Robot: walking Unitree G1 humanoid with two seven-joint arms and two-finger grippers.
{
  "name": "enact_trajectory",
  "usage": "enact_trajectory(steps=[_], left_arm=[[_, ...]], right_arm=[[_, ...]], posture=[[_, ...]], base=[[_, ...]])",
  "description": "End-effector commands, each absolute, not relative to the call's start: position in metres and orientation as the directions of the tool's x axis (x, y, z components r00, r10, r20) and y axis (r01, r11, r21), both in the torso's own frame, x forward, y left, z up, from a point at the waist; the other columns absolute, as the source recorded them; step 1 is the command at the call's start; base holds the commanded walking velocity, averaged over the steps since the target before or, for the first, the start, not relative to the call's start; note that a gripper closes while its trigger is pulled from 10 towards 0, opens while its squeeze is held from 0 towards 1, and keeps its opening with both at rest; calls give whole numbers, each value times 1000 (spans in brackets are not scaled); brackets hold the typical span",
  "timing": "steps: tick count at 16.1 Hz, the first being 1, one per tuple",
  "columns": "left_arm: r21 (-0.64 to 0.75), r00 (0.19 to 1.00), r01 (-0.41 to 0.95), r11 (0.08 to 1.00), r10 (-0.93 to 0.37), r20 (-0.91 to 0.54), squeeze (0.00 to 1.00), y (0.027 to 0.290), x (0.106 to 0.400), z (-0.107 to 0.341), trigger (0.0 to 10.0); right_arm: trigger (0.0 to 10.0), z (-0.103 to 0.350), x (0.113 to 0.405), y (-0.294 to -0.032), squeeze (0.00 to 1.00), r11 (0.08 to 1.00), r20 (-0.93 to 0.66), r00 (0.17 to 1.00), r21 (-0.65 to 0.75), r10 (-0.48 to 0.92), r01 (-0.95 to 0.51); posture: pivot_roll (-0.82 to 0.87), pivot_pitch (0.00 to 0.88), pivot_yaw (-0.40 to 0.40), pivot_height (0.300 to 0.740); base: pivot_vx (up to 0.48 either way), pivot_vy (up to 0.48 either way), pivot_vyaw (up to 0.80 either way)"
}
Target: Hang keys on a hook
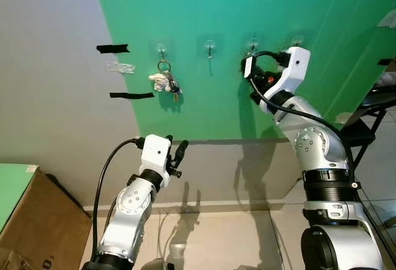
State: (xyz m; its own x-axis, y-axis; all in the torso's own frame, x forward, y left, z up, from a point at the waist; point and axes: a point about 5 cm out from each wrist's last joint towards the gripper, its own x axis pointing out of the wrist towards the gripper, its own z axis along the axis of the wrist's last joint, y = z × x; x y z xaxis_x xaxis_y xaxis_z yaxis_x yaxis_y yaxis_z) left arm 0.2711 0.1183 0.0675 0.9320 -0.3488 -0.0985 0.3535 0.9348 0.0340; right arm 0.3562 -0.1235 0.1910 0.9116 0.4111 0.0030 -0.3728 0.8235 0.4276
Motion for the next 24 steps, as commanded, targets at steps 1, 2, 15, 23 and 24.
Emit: enact_trajectory(steps=[1, 2, 15, 23, 24], left_arm=[[35, 931, 353, 935, -348, -108, 0, 119, 271, 66, 10000], [33, 932, 351, 936, -345, -110, 0, 119, 272, 65, 10000], [45, 928, 366, 930, -361, -92, 0, 112, 271, 70, 10000], [55, 924, 376, 925, -370, -94, 0, 112, 268, 70, 10000], [55, 924, 377, 925, -371, -95, 0, 112, 268, 70, 10000]], right_arm=[[0, 178, 353, -120, 0, 814, -60, 895, 447, 442, -372], [0, 170, 349, -117, 0, 806, -91, 884, 462, 458, -370], [0, 223, 342, -112, 0, 836, 165, 848, 157, 503, -526], [0, 218, 351, -127, 0, 863, 159, 888, 214, 431, -457], [0, 216, 353, -131, 0, 872, 151, 898, 218, 414, -438]], posture=[[-136, 0, -6, 722], [-137, 0, -8, 722], [-138, 0, -6, 722], [-134, 0, -4, 722], [-133, 0, -4, 722]], base=[[0, 0, 0], [0, 0, 0], [0, 0, 0], [0, 0, 0], [0, 0, 0]])
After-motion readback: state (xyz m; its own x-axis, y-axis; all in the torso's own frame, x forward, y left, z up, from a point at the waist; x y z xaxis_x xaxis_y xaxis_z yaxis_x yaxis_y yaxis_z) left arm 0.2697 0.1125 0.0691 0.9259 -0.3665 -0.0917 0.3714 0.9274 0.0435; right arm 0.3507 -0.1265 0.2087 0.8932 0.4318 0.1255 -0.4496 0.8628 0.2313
